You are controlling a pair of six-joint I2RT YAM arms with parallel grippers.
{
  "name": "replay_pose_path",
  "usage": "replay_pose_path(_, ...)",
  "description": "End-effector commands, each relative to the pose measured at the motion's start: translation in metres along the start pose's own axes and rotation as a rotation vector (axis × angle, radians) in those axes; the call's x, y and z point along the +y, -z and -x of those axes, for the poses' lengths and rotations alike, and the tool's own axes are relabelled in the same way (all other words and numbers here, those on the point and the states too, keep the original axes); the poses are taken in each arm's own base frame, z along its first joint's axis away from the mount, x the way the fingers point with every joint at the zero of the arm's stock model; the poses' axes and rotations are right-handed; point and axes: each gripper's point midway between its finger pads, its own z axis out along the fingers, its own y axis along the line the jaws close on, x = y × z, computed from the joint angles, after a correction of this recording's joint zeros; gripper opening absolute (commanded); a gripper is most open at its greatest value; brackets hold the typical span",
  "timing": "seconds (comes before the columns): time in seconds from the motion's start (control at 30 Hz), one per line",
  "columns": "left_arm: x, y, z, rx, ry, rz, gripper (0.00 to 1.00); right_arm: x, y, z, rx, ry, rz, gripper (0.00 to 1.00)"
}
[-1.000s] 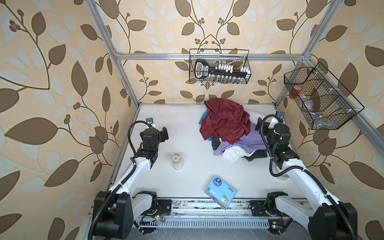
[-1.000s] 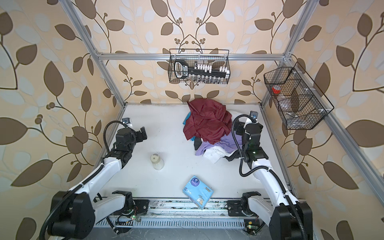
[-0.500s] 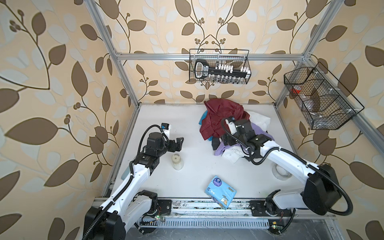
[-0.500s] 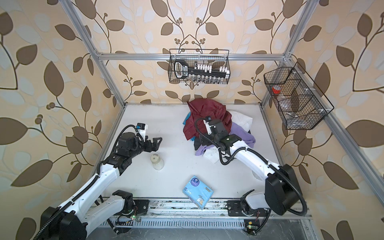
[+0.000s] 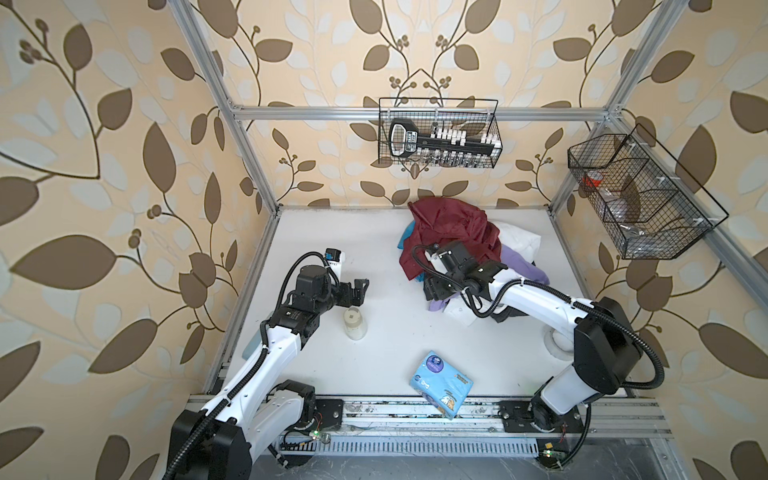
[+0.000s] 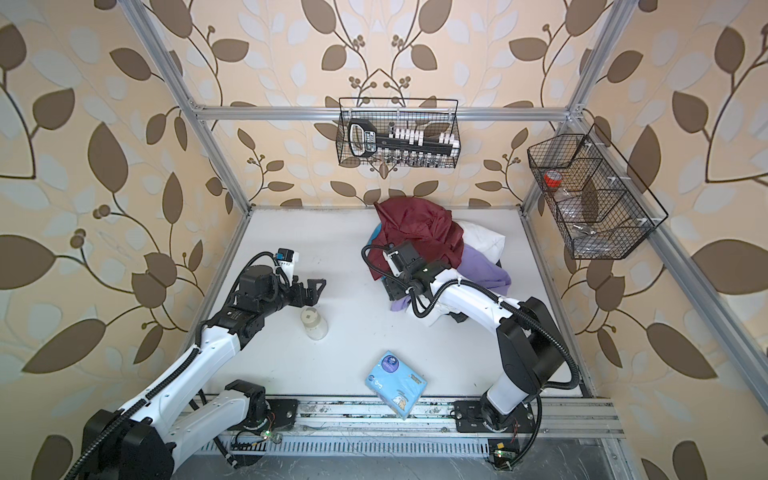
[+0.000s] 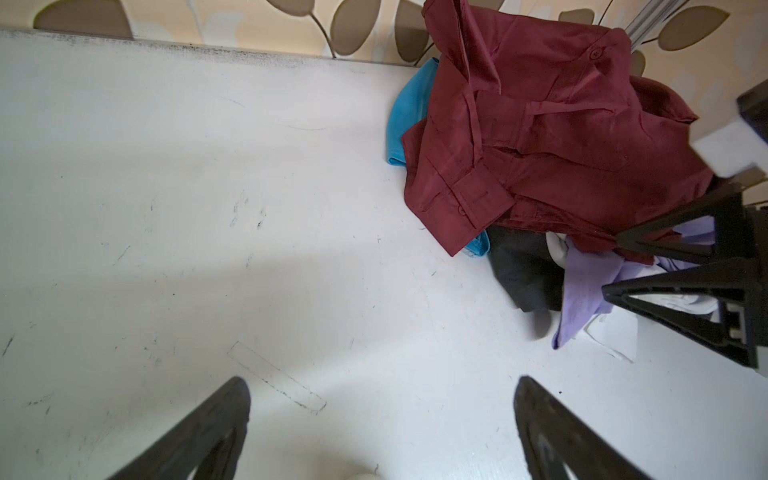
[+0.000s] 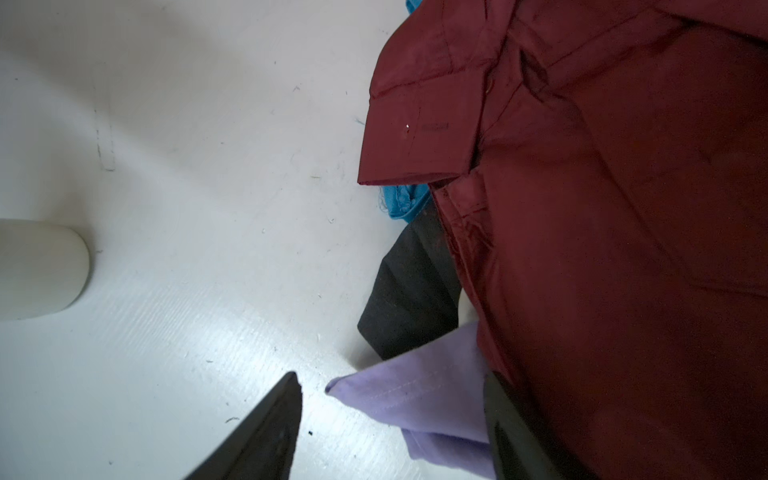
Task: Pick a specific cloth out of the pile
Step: 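Lower the right gripper onto the lavender shirt under the maroon shirt and grasp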
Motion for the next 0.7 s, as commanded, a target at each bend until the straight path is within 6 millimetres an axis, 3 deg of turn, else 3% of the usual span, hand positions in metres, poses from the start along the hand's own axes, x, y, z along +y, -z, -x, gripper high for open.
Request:
replay_pose_path(0.0, -0.014, 0.005, 0.020, -0.045, -0.038, -0.046, 0.99, -0.009, -0.008, -0.030, 0.113, -0.006, -0.059, 0.64)
replay_pose_path(0.27, -0.016, 0.005, 0.019, -0.041, -0.041, -0.051, 0.99, -0.015, -0.030, -0.050, 0.195, -0.008, -0.105, 0.59)
replay_pose_path(0.43, -0.016, 0.005, 0.018, -0.038, -0.042, -0.050, 0.99, -0.025, -0.044, -0.053, 0.210, -0.015, -0.178, 0.57)
replay_pose_path(0.67, -0.014, 0.003, 0.017, -0.031, -0.045, -0.043, 0.99, -0.027, -0.055, -0.049, 0.188, -0.028, -0.194, 0.39)
